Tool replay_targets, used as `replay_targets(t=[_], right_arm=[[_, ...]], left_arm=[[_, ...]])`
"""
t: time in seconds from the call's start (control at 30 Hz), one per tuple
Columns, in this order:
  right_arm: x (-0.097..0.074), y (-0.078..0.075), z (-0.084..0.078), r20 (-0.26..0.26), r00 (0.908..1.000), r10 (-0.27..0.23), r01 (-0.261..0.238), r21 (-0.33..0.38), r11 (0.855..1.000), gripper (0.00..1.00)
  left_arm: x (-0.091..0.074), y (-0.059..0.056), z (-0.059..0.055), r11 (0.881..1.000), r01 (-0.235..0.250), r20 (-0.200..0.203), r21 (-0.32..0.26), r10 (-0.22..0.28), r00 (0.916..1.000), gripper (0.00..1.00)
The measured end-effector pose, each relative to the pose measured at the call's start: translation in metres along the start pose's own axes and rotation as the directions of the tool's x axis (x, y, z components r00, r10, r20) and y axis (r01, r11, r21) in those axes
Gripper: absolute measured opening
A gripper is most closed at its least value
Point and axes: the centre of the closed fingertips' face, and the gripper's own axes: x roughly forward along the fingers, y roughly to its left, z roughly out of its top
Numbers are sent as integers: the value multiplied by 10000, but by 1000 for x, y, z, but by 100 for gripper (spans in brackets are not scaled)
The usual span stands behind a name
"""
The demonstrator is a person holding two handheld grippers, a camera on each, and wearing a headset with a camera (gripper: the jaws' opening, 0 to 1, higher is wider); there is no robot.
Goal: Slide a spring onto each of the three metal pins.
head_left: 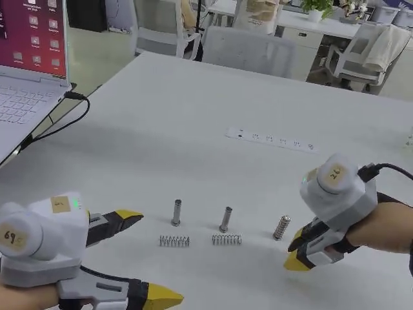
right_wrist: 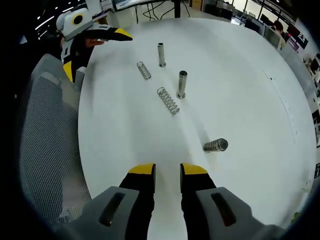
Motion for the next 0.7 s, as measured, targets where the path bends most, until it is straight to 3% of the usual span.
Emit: replay_targets(t=[0.23,0.43,0.7], right_arm=[[1,16,26,291,9995,153,-131,-744,9971,17],[8,15,48,449,9987,234,-173,-1308,9913,17],[23,2,71,632,9980,98,23,-1890,9820,14]], left_arm=[[-3,-1,1,10000,-29,32,26,29,10000,90],[-5,-2,0,10000,-61,42,-17,61,10000,89],[-8,1,-4,9999,-130,-49,-56,129,9999,88]])
